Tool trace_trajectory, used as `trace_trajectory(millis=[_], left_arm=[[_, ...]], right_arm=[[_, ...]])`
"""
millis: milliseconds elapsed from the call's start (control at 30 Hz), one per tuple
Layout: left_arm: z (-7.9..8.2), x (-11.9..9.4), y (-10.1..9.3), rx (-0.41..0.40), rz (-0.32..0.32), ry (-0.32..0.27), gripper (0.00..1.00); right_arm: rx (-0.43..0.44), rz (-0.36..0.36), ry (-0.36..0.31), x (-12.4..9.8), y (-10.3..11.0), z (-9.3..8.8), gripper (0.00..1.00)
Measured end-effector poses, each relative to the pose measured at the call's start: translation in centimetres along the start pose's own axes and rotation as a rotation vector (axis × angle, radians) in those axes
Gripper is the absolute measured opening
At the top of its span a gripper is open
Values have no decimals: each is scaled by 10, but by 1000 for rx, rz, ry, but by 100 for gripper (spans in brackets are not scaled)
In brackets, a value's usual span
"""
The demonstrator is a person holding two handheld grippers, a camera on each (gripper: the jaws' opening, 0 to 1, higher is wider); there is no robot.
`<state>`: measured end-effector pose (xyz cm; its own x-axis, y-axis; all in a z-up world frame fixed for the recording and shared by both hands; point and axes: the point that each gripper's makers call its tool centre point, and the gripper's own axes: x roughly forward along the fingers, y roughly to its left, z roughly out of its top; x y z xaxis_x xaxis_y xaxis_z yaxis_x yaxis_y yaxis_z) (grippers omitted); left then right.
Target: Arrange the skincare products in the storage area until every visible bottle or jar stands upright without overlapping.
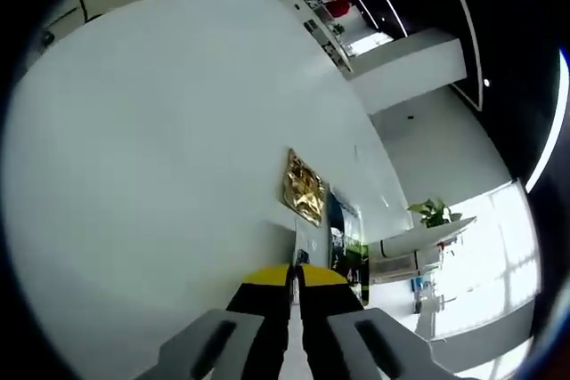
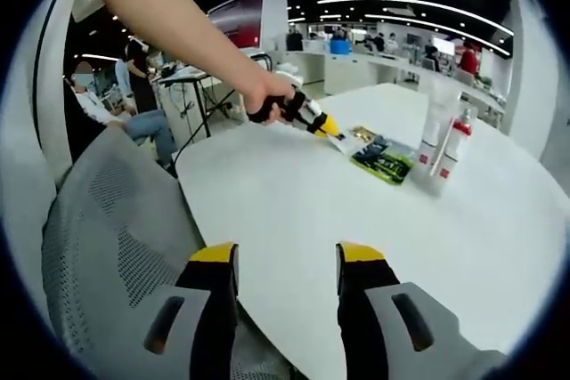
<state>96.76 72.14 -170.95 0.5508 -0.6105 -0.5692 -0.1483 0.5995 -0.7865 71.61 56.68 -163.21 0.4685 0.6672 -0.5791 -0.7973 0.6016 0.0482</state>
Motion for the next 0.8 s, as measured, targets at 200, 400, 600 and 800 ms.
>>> trace_trajectory(millis=[200, 400, 600, 800], left_arm=[[0, 1, 9, 53, 59, 18, 4], [5, 2, 13, 86, 85, 21, 6], [4, -1, 11, 118, 111, 26, 9], [5, -7, 8, 156, 141, 35, 15]], right_arm=[[13, 1, -8, 0, -1, 1, 41], [1, 1, -6, 0, 0, 1, 41], [-10, -5, -4, 0, 0, 1, 42], [-21, -8, -2, 0, -1, 1, 42]])
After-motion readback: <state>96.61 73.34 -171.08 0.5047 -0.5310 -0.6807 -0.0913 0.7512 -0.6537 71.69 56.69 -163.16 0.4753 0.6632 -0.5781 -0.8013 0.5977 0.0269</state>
